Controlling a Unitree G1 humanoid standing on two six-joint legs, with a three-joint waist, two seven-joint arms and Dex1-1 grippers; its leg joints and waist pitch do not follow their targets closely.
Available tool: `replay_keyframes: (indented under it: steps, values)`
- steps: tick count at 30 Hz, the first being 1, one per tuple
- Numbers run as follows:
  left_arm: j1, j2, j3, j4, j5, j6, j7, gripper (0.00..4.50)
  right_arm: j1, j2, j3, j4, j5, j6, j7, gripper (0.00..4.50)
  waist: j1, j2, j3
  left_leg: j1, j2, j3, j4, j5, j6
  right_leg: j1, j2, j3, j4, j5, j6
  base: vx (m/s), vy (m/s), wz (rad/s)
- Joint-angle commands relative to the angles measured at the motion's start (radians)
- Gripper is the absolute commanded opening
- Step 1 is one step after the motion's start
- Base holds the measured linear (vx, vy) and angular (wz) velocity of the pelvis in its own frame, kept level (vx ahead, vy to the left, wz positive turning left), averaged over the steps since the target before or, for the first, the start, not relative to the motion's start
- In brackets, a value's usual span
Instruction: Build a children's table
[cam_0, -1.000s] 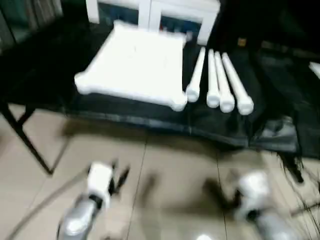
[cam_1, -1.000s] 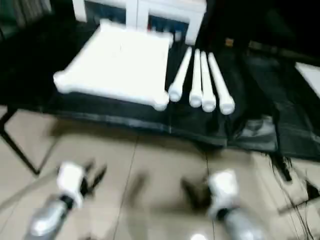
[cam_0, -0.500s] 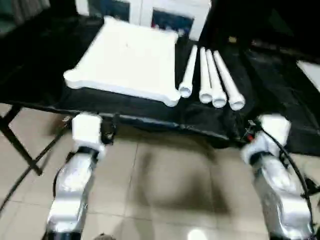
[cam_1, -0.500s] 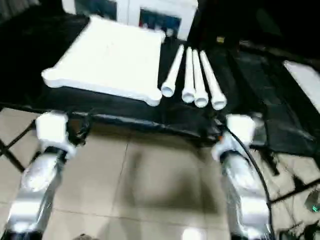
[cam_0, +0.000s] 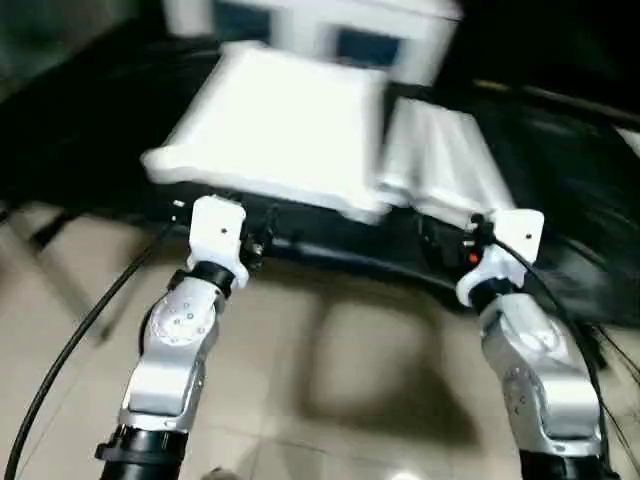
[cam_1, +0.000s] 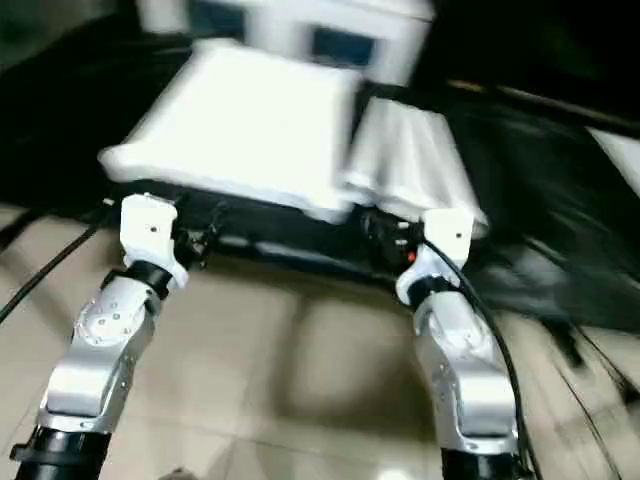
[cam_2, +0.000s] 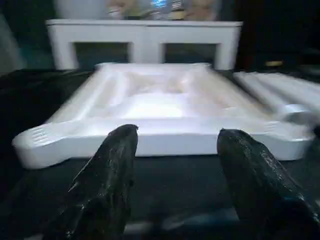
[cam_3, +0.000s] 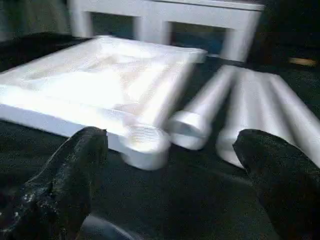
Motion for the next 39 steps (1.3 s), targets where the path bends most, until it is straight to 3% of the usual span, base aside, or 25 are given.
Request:
replay_keyframes:
  steps: [1, 2, 3, 5, 6, 7, 9, 11, 12, 13, 14, 15, 16, 18, 19, 23, 25, 27, 28, 32, 34, 35, 36, 38, 39]
  values:
    - [-0.009, 0.0, -0.003, 0.009, 0.006, -0.005, 0.006, 2.92, 0.014, -0.018, 0.007, -0.027, -0.029, 0.013, -0.012, 4.5, -0.045, 0.029, -0.089, 0.216, 0.184, -0.139, -0.042, 0.481, 0.538, -0.163, -0.017, 0.073, 0.131, -0.114, 0.002, 0.21, -0.044, 0.19]
    - [-0.01, 0.001, -0.004, 0.009, 0.007, -0.003, 0.005, 2.92, 0.014, -0.018, 0.008, -0.028, -0.033, 0.016, -0.017, 4.5, -0.035, 0.029, -0.092, 0.206, 0.167, -0.131, -0.033, 0.547, 0.551, -0.188, -0.021, 0.085, 0.154, -0.089, 0.039, 0.13, -0.078, -0.03]
    - [-0.011, 0.002, -0.005, 0.008, 0.008, 0.0, 0.003, 2.92, 0.014, -0.02, 0.01, -0.03, -0.038, 0.022, -0.027, 4.5, -0.028, 0.018, -0.084, 0.17, 0.138, -0.083, -0.045, 0.57, 0.544, -0.2, -0.028, 0.114, 0.148, -0.003, 0.077, 0.13, -0.078, -0.03]
    - [-0.021, 0.006, 0.001, 0.012, 0.007, 0.006, 0.002, 2.92, 0.017, -0.017, 0.01, -0.037, -0.042, 0.021, -0.039, 4.5, -0.021, -0.033, -0.069, 0.081, 0.008, 0.04, -0.039, 0.205, 0.363, -0.121, -0.044, 0.168, 0.004, 0.139, 0.036, -0.01, -0.093, 0.07]
    - [-0.023, 0.006, 0.002, 0.013, 0.006, 0.007, 0.002, 2.92, 0.018, -0.017, 0.01, -0.039, -0.043, 0.018, -0.039, 4.5, -0.007, -0.083, -0.089, 0.024, -0.047, 0.063, 0.002, 0.061, 0.291, -0.038, -0.06, 0.228, -0.028, 0.03, 0.073, -0.012, -0.09, 0.17]
    - [-0.032, 0.008, 0.005, 0.029, 0.005, 0.002, 0.002, 2.92, 0.017, 0.001, 0.005, -0.024, -0.052, -0.044, -0.049, 4.5, 0.03, -0.046, -0.067, -0.007, -0.011, 0.023, 0.074, -0.108, 0.124, 0.01, -0.187, 0.308, -0.078, -0.28, -0.159, 0.04, -0.066, 0.19]
    - [-0.036, 0.01, 0.003, 0.036, 0.007, 0.001, 0.001, 2.92, 0.015, 0.006, 0.0, -0.01, -0.045, -0.096, -0.035, 4.5, 0.027, -0.035, -0.059, -0.027, 0.011, 0.011, 0.058, -0.039, 0.041, 0.023, -0.157, 0.264, -0.069, -0.302, -0.265, 0.0, 0.0, 0.0]
    - [-0.047, 0.012, 0.0, 0.047, 0.004, -0.003, -0.007, 2.92, 0.014, 0.009, -0.008, 0.009, -0.06, -0.099, -0.059, 4.5, 0.002, 0.007, -0.049, 0.01, 0.042, 0.025, -0.053, -0.081, 0.022, -0.026, -0.06, 0.181, -0.046, -0.321, -0.24, 0.0, 0.0, 0.0]
    - [-0.05, 0.013, 0.0, 0.048, 0.004, -0.003, -0.009, 2.92, 0.015, 0.006, -0.006, 0.007, -0.061, -0.072, -0.063, 4.5, -0.029, 0.019, -0.058, 0.055, 0.061, 0.014, -0.08, -0.189, 0.023, -0.048, -0.014, 0.145, -0.011, -0.266, -0.216, 0.0, 0.0, 0.0]
    - [-0.05, 0.013, 0.0, 0.049, 0.003, -0.003, -0.01, 2.92, 0.015, 0.005, -0.005, 0.006, -0.061, -0.063, -0.065, 4.5, -0.052, 0.03, -0.065, 0.118, 0.086, -0.007, -0.092, -0.244, 0.057, -0.085, -0.007, 0.122, 0.021, -0.141, -0.223, 0.06, 0.028, 0.09]
    - [-0.054, 0.013, -0.001, 0.051, 0.003, -0.003, -0.013, 2.92, 0.022, -0.012, 0.009, -0.009, -0.064, -0.033, -0.052, 4.5, -0.06, 0.029, -0.064, 0.128, 0.092, -0.011, -0.097, -0.279, 0.076, -0.092, -0.011, 0.116, 0.026, -0.106, -0.227, 0.072, 0.036, 0.15]
    - [-0.056, 0.015, -0.002, 0.055, 0.002, -0.003, -0.016, 2.92, 0.032, -0.001, -0.001, -0.025, -0.021, -0.021, -0.03, 4.5, -0.064, 0.023, -0.066, 0.13, 0.087, -0.006, -0.094, -0.285, 0.128, -0.087, -0.025, 0.115, 0.021, -0.045, -0.24, 0.072, 0.036, 0.15]
    - [-0.057, 0.016, -0.004, 0.06, 0.0, -0.006, -0.018, 2.92, 0.04, 0.007, -0.009, -0.035, 0.011, -0.016, -0.009, 4.5, -0.059, 0.017, -0.061, 0.095, 0.063, 0.024, -0.089, -0.279, 0.143, -0.052, -0.05, 0.132, -0.005, -0.05, -0.262, 0.06, 0.027, 0.09]
    - [-0.057, 0.017, -0.006, 0.062, -0.001, -0.007, -0.018, 2.92, 0.04, 0.009, -0.012, -0.029, 0.009, -0.024, -0.007, 4.5, -0.028, 0.005, -0.068, 0.036, 0.025, 0.059, -0.059, -0.157, 0.124, 0.02, -0.076, 0.174, -0.041, -0.117, -0.267, 0.0, 0.0, 0.0]
    - [-0.058, 0.018, -0.01, 0.064, -0.003, -0.007, -0.02, 2.92, 0.039, 0.011, -0.013, -0.017, 0.002, -0.033, -0.01, 4.5, -0.019, -0.001, -0.076, 0.029, 0.025, 0.063, -0.05, -0.107, 0.098, 0.036, -0.072, 0.181, -0.048, -0.182, -0.258, 0.0, 0.0, 0.0]
    - [-0.056, 0.012, -0.013, 0.059, -0.012, -0.005, -0.025, 2.92, 0.03, 0.037, -0.029, -0.004, 0.004, -0.05, -0.041, 4.5, -0.027, 0.007, -0.09, 0.066, 0.03, 0.05, -0.07, 0.021, 0.122, 0.017, -0.024, 0.145, -0.011, -0.013, -0.243, 0.084, 0.0, 0.03]
    - [-0.055, 0.01, -0.013, 0.056, -0.011, -0.003, -0.026, 2.92, 0.028, 0.044, -0.028, -0.007, 0.012, -0.043, -0.045, 4.5, -0.035, 0.007, -0.096, 0.098, 0.026, 0.036, -0.064, 0.097, 0.225, 0.0, -0.017, 0.133, 0.009, 0.08, -0.254, 0.114, -0.014, 0.02]
    - [-0.054, 0.009, -0.013, 0.055, -0.01, -0.003, -0.026, 2.92, 0.028, 0.045, -0.027, -0.01, 0.016, -0.038, -0.045, 4.5, -0.031, 0.001, -0.094, 0.088, 0.016, 0.042, -0.055, 0.105, 0.279, 0.016, -0.024, 0.14, 0.003, 0.066, -0.262, 0.108, -0.009, 0.05]
    - [-0.051, 0.009, -0.012, 0.051, -0.012, -0.001, -0.026, 2.92, 0.03, 0.048, -0.025, -0.012, 0.016, -0.036, -0.048, 4.5, -0.022, -0.005, -0.094, 0.061, -0.003, 0.054, -0.044, 0.095, 0.271, 0.048, -0.028, 0.155, -0.011, 0.037, -0.265, 0.0, 0.0, 0.0]
    - [-0.043, 0.007, -0.008, 0.041, -0.016, 0.007, -0.023, 2.92, 0.034, 0.052, -0.025, -0.012, 0.009, -0.033, -0.052, 4.5, -0.008, 0.0, -0.09, 0.059, 0.001, 0.058, -0.048, 0.071, 0.21, 0.069, -0.018, 0.159, -0.02, -0.003, -0.27, 0.047, -0.004, 0.06]
    - [-0.043, 0.005, -0.009, 0.041, -0.015, 0.007, -0.019, 2.92, 0.033, 0.053, -0.03, -0.009, 0.004, -0.028, -0.057, 4.5, -0.029, 0.008, -0.093, 0.158, 0.039, 0.007, -0.066, 0.169, 0.284, -0.004, 0.006, 0.122, 0.033, 0.065, -0.218, 0.106, -0.027, 0.07]
    - [-0.043, 0.005, -0.009, 0.041, -0.015, 0.007, -0.019, 2.92, 0.033, 0.053, -0.03, -0.009, 0.004, -0.028, -0.057, 4.5, -0.042, 0.008, -0.094, 0.179, 0.051, -0.02, -0.064, 0.202, 0.334, -0.028, 0.008, 0.113, 0.049, 0.063, -0.186, 0.137, -0.052, 0.09]
    - [-0.045, 0.003, -0.008, 0.041, -0.015, 0.008, -0.018, 2.92, 0.031, 0.054, -0.031, -0.006, 0.003, -0.027, -0.059, 4.5, -0.055, 0.006, -0.09, 0.229, 0.074, -0.047, -0.057, 0.178, 0.406, -0.086, -0.015, 0.113, 0.063, 0.017, -0.139, 0.137, -0.052, 0.09]
    - [-0.046, 0.003, -0.007, 0.041, -0.015, 0.007, -0.019, 2.92, 0.03, 0.054, -0.028, -0.005, 0.003, -0.025, -0.061, 4.5, -0.027, -0.028, -0.083, 0.106, -0.031, 0.03, -0.004, 0.118, 0.361, 0.04, -0.031, 0.19, 0.009, 0.097, -0.123, 0.097, -0.023, 0.15]
    - [-0.045, 0.002, -0.006, 0.041, -0.015, 0.007, -0.02, 2.92, 0.03, 0.053, -0.027, -0.006, 0.003, -0.024, -0.062, 4.5, 0.024, -0.033, -0.085, -0.015, -0.068, 0.046, 0.088, -0.029, 0.269, 0.16, -0.115, 0.302, -0.053, 0.117, -0.179, 0.095, -0.001, 0.19]
